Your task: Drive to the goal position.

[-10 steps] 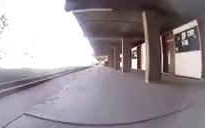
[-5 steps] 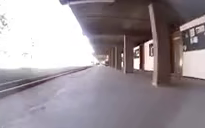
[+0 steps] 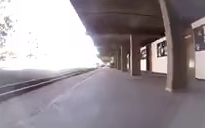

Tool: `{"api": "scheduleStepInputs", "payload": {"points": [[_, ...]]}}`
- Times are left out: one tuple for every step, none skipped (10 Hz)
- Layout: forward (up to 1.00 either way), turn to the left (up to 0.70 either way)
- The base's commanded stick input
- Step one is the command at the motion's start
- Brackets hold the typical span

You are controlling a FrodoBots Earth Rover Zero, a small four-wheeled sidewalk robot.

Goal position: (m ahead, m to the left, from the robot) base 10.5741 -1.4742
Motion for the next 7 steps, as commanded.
{"api": "scheduleStepInputs", "payload": {"points": [[1.00,0.01],[1.00,0.01],[1.00,0.01],[1.00,0.01],[1.00,0.01],[1.00,0.01],[1.00,0.01]]}}
